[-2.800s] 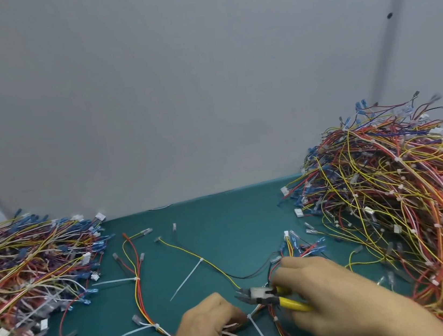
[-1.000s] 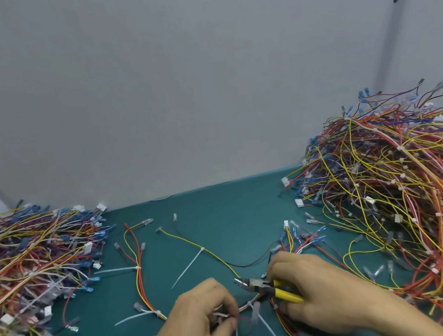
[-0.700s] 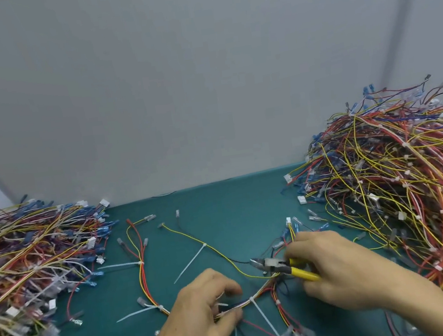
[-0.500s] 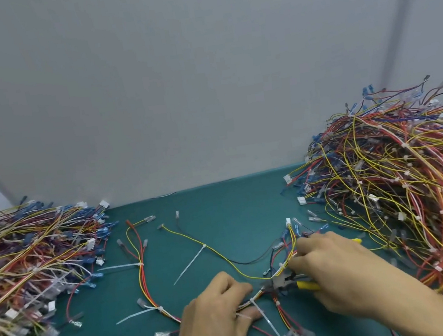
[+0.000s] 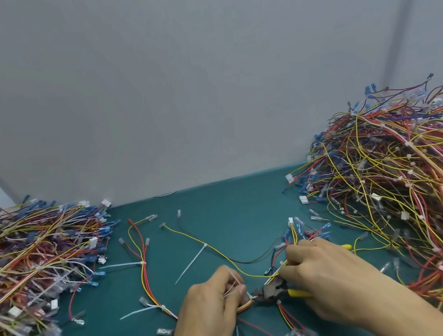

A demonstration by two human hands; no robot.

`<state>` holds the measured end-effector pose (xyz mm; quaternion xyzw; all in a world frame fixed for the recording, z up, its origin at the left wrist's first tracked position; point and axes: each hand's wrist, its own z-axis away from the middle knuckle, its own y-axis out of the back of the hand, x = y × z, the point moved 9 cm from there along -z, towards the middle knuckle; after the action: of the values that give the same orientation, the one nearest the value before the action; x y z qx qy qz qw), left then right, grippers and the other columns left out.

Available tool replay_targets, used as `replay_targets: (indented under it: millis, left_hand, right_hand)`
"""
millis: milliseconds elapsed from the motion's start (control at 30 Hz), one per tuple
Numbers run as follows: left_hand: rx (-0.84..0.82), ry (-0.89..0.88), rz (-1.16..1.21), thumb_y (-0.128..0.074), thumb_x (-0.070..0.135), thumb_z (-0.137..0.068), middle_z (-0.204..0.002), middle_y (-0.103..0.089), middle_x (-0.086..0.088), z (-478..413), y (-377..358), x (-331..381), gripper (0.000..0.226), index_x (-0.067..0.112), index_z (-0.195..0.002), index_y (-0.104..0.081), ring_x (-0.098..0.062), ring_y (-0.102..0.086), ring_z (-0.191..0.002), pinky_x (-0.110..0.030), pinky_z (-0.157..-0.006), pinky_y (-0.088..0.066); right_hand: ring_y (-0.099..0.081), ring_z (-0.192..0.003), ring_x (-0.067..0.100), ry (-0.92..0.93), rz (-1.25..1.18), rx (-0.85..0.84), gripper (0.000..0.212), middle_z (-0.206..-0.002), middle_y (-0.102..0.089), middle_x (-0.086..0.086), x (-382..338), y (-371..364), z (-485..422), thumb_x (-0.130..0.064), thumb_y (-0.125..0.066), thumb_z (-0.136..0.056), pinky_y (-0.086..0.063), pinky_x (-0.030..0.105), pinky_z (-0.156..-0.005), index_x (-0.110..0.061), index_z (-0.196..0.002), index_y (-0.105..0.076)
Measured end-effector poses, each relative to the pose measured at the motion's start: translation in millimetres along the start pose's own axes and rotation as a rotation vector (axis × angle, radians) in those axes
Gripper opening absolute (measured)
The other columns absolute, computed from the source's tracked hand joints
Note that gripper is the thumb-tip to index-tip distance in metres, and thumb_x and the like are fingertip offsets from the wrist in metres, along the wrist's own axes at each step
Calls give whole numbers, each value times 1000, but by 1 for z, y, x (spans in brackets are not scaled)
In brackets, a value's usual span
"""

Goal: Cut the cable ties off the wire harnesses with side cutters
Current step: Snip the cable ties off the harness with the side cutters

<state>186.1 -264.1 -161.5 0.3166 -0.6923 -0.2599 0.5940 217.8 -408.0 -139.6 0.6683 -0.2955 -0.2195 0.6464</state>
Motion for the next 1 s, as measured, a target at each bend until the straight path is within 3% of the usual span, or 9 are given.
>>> replay_targets:
  millis: [267,700,1000]
  left_hand:
    - [0,-25,22,-56,27,-93,-73,-66,15,0,0,0,9,29,-84,-53,-9,-55,-69,-29,-74,-48]
    - [11,-78,30,-55,26,-93,-72,-64,10,1,1,4,8,28,-85,-54,-10,-52,-67,-30,-72,-46]
    - [39,-71,119,-50,28,-97,-60,-52,14,0,6,6,21,25,-77,-56,-4,-45,-60,-14,-59,-36]
  right_hand:
    - [-48,-103,28,-11,-16,-20,21,-108,-48,2,-1,-2,-1,-19,-45,-88,-30,34,-72,-19,-106,-55]
    - [-52,-97,32,-19,-6,-63,16,-104,-48,0,0,-7,0,-21,-44,-87,-30,36,-64,-21,-101,-53]
    - [-54,-95,34,-43,-24,-139,17,-106,-52,0,-3,-13,1,-19,-46,-87,-29,34,-65,-22,-101,-54]
